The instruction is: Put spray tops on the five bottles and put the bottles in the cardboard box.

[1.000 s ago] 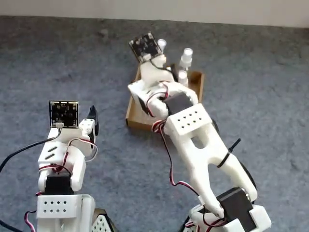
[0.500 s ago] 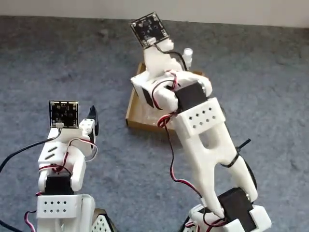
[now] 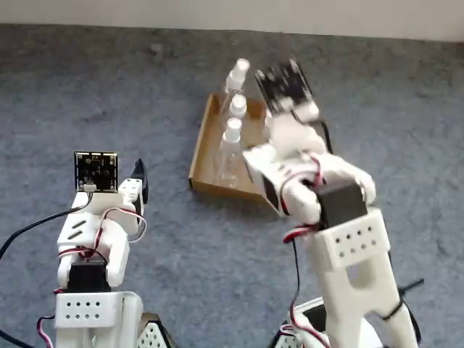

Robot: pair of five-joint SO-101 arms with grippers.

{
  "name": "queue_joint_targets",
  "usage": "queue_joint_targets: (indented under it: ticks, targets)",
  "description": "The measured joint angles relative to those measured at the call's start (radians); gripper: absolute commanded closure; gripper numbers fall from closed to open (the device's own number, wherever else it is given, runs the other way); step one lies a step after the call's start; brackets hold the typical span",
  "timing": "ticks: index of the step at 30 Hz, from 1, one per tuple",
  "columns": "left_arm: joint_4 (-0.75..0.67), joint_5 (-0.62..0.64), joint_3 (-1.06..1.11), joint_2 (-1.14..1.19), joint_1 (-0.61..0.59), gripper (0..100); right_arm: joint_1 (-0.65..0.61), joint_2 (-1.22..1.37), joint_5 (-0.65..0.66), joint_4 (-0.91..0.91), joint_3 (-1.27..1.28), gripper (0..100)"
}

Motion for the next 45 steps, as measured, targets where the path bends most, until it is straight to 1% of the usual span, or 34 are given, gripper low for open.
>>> queue_joint_targets:
  ticks: [4,9,11,17,20,22,29,33,36,38,41,45]
  targets:
    - [0.0,0.0,0.0,0.0,0.0,88,0.091,-0.192,0.005,-0.124,0.331,92.2]
    - [0.0,0.0,0.0,0.0,-0.026,88,0.147,-0.46,0.141,-0.238,0.695,92.2]
    - [0.0,0.0,0.0,0.0,-0.049,88,0.161,-0.568,0.172,-0.262,0.825,92.2]
    - [0.049,0.0,0.0,0.0,-0.087,88,0.161,-0.89,0.241,-0.275,1.092,92.2]
    - [0.068,0.0,0.0,0.0,-0.084,88,0.161,-1.043,0.25,-0.275,1.185,92.2]
    - [0.069,0.0,0.0,0.0,-0.084,88,0.161,-1.096,0.25,-0.273,1.244,92.2]
    - [0.074,0.0,0.003,-0.011,-0.084,88,0.163,-1.097,0.253,-0.253,1.275,92.2]
    - [0.158,0.0,0.057,-0.11,-0.072,88,0.187,-1.097,0.253,-0.209,1.278,92.2]
    - [0.239,0.002,0.157,-0.239,-0.009,88,0.23,-1.097,0.253,-0.204,1.278,92.2]
    - [0.256,0.002,0.25,-0.333,0.012,88,0.264,-1.097,0.253,-0.198,1.278,92.2]
    - [0.262,0.0,0.276,-0.371,0.017,88,0.33,-1.097,0.253,-0.196,1.278,92.2]
    - [0.267,0.0,0.282,-0.348,0.017,88,0.388,-1.097,0.253,-0.189,1.278,92.2]
